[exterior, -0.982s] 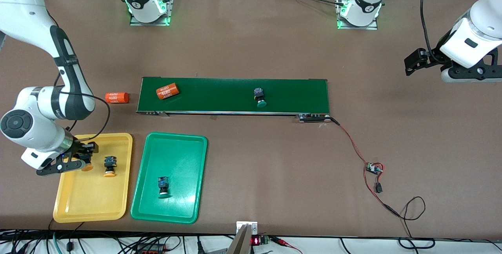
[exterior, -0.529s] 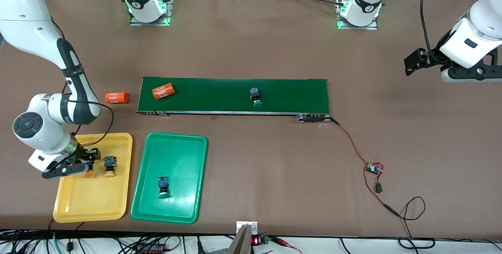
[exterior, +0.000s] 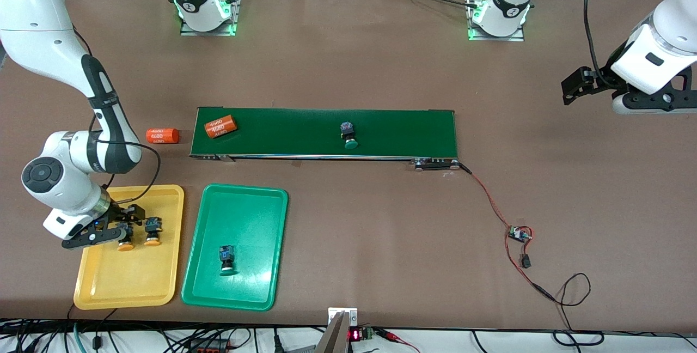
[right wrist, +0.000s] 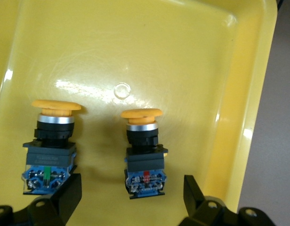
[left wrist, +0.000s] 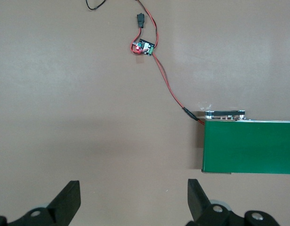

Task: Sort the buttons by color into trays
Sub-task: 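Lower the yellow button into the yellow tray and open the right gripper, then return the right gripper to the conveyor and grasp the green button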

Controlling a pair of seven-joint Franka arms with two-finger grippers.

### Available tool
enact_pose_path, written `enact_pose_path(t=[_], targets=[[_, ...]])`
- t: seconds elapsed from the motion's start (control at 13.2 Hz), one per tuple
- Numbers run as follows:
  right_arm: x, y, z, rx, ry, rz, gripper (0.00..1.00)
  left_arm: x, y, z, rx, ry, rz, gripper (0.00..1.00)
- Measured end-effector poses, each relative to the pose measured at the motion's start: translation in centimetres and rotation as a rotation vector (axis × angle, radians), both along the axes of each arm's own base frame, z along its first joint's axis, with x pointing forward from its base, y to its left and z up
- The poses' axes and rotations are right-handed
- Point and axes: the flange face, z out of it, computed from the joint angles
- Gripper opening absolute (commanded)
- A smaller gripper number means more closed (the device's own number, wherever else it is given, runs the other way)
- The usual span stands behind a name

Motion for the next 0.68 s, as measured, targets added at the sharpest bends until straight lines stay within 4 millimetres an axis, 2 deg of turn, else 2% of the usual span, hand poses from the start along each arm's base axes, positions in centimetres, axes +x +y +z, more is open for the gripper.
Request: enact_pose_path(t=[0.15,0.23,0.53,0.68], targets=[[-0.3,0.7,0.8,0.007,0.029,-0.014,1.00,0.0,0.2,0.0,0.000,0.000,0.003,1.00],[-0.7,1.6,1.6,0.023,0.055,-0.036,1.00,0.0,0.2,0.0,0.000,0.000,0.004,1.00],[-3.9,8.1,6.9,0.069,0.120,-0.111,1.00,0.0,0.2,0.0,0.000,0.000,0.004,1.00],[-6.3,11.2,8.5,0.076,0.142,-0.144,1.00,0.0,0.2,0.1,0.000,-0.001,0.004,1.00]])
